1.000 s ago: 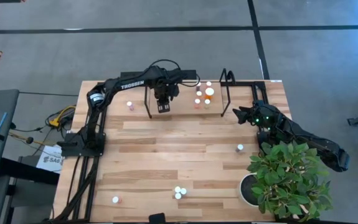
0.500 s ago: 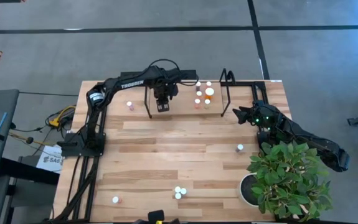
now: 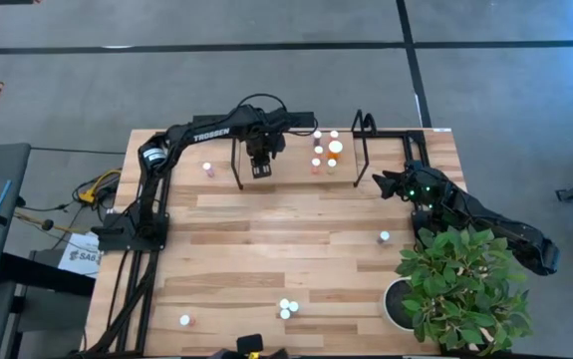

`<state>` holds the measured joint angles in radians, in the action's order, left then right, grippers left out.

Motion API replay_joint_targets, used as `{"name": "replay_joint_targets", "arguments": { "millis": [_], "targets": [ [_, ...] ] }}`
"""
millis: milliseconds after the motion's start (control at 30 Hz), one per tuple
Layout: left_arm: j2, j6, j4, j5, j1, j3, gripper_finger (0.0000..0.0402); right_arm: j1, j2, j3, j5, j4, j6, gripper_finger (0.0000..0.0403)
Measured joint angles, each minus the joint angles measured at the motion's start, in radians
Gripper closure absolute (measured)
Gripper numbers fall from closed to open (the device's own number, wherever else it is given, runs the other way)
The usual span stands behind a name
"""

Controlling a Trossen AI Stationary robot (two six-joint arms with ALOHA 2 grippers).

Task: Pick and place medicine bottles onto shelf by color
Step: Put the yellow pill bottle on the shelf

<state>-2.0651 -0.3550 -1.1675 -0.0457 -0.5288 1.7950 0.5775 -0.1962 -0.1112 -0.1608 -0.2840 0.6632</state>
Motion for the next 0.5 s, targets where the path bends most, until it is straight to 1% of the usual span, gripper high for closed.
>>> {"name": "replay_joint_targets", "arguments": {
  "millis": [233,367,500],
  "targets": [
    [-0.014,-0.003,0.001,-0.011,-0.003,0.001,0.0319,0.0,0.0,0.0,0.0,0.0,0.0,0.0097],
    [-0.043,0.0,-0.027,0.015,-0.007,0.011,0.0319,0.0,0.001,0.0,0.0,0.0,0.0,0.0097],
    [-0.051,0.003,-0.029,0.015,-0.012,0.013,0.0319,0.0,-0.001,0.0,0.001,-0.002,0.0,0.0097]
  ]
}}
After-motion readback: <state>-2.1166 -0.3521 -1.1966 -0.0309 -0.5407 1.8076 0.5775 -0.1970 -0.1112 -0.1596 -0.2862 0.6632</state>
